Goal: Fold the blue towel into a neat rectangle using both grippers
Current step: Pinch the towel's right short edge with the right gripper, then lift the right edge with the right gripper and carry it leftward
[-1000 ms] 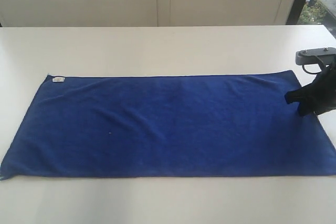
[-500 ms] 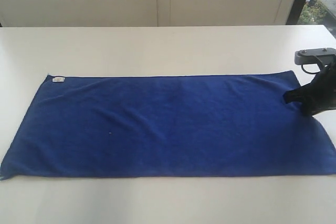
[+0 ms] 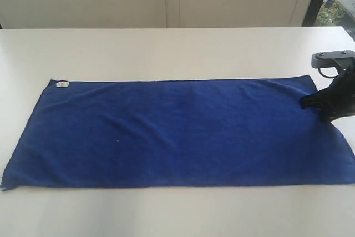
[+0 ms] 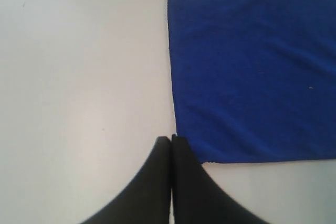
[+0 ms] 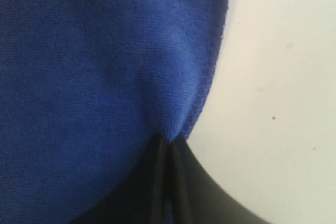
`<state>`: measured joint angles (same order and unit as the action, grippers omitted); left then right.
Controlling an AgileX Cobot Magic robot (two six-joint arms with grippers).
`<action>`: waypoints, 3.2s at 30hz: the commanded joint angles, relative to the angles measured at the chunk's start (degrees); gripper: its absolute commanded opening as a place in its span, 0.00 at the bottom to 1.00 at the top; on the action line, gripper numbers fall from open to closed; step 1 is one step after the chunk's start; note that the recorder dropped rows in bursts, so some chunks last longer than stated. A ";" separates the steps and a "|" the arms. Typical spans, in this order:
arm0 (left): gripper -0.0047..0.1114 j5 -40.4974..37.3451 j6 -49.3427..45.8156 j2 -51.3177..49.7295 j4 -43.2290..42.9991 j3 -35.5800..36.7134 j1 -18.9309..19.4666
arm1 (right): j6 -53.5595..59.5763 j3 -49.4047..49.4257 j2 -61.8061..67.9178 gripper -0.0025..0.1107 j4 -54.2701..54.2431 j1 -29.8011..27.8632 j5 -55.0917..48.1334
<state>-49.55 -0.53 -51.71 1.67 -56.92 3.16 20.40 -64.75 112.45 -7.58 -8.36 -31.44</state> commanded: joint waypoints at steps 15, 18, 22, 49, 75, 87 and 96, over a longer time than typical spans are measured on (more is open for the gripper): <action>0.04 -0.61 0.53 0.34 0.00 -0.23 0.19 | -1.39 -1.34 -2.41 0.02 3.69 -3.98 0.58; 0.04 -0.61 0.53 0.34 0.00 -0.23 0.19 | -1.53 -1.34 -2.41 0.02 4.96 -5.50 0.78; 0.04 -0.61 0.53 0.34 0.00 -0.23 0.19 | -4.19 -1.34 -2.41 0.02 8.90 -7.48 1.20; 0.04 -0.61 0.53 0.34 0.00 -0.23 0.19 | -5.88 -1.45 -16.49 0.02 5.59 -2.14 0.82; 0.04 -0.61 0.53 0.34 0.00 -0.23 0.19 | -7.62 -12.69 -20.01 0.02 5.59 20.74 -12.76; 0.04 -0.61 0.53 0.34 0.00 -0.23 0.19 | -7.77 -19.94 -19.31 0.02 1.35 29.93 -15.10; 0.04 -0.61 0.53 0.34 0.00 -0.23 0.19 | -7.57 -24.02 -16.34 0.02 0.55 36.40 -15.76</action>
<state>-49.55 -0.53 -51.71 1.67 -56.92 3.16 13.02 -87.42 95.61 -6.85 26.65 -47.02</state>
